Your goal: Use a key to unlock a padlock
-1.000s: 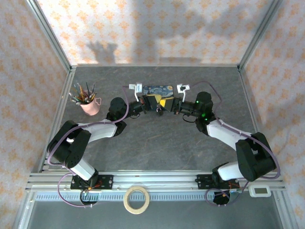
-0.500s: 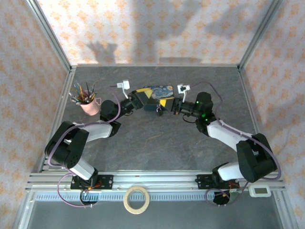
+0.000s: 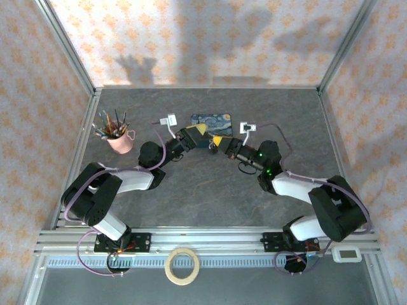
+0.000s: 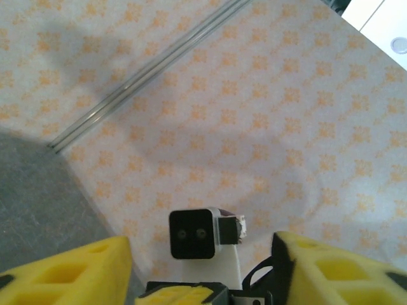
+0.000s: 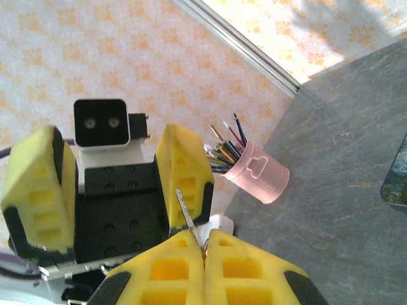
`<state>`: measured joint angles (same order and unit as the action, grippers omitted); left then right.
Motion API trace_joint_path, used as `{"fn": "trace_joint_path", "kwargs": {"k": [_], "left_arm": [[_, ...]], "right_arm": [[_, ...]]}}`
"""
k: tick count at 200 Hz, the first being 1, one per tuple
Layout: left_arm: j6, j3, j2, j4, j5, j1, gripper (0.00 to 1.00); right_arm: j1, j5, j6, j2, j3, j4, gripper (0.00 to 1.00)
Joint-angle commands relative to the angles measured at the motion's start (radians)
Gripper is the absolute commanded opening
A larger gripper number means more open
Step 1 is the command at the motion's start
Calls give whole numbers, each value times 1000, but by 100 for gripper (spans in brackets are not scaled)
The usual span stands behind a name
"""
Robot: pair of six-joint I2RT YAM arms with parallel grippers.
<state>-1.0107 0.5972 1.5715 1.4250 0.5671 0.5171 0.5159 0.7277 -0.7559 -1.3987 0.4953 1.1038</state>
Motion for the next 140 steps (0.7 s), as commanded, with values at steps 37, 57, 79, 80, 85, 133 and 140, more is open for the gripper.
{"fn": "trace_joint_path", "kwargs": {"k": [37, 57, 79, 80, 85, 133, 140], "left_arm": [[71, 42, 36, -51, -15, 34, 47], [71, 44, 38, -52, -11, 35, 42], [68, 48, 41, -43, -9, 35, 40], [68, 47, 41, -43, -9, 35, 40], [67, 49, 42, -41, -8, 35, 39], [57, 66, 57, -31, 6, 34, 4], [53, 67, 59, -31, 9, 35, 0]], "right_arm": [[11, -33, -95, -30, 18, 179, 0], [12, -27, -102, -40, 20, 185, 0], [13, -23, -102, -47, 20, 184, 0], [13, -22, -102, -48, 21, 184, 0], [14, -20, -102, -52, 22, 183, 0], [26, -14, -105, -72, 28, 183, 0], [26, -16, -105, -72, 28, 183, 0]]}}
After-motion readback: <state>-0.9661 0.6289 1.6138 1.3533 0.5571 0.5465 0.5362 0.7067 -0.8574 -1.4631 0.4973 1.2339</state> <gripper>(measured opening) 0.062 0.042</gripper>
